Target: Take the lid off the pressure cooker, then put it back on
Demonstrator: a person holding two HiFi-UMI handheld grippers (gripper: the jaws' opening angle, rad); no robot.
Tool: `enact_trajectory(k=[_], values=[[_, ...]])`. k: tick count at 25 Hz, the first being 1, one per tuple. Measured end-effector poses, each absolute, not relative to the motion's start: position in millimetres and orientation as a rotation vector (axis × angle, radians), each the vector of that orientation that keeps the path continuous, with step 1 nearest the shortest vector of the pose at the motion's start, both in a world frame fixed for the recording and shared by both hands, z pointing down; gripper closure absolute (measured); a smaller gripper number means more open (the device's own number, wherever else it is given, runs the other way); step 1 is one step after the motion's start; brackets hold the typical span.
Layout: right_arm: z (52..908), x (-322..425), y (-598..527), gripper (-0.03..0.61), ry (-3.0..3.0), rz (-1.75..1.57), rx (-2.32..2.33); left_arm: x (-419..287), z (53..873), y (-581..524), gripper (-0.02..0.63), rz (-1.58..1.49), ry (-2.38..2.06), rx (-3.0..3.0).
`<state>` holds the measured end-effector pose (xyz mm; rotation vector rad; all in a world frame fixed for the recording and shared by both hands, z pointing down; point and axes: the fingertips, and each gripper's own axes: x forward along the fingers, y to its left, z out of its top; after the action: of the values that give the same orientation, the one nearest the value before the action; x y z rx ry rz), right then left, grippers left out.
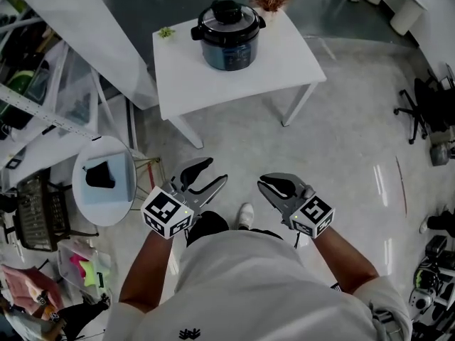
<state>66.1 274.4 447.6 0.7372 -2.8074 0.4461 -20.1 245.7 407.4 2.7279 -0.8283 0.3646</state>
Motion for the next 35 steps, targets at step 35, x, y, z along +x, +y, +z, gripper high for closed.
enact_trajectory(k=[35], values=[[444, 29, -8, 0.528, -2.652, 0.518, 1.116, -55, 379, -198, 0.362, 0.411, -0.636, 2.948]])
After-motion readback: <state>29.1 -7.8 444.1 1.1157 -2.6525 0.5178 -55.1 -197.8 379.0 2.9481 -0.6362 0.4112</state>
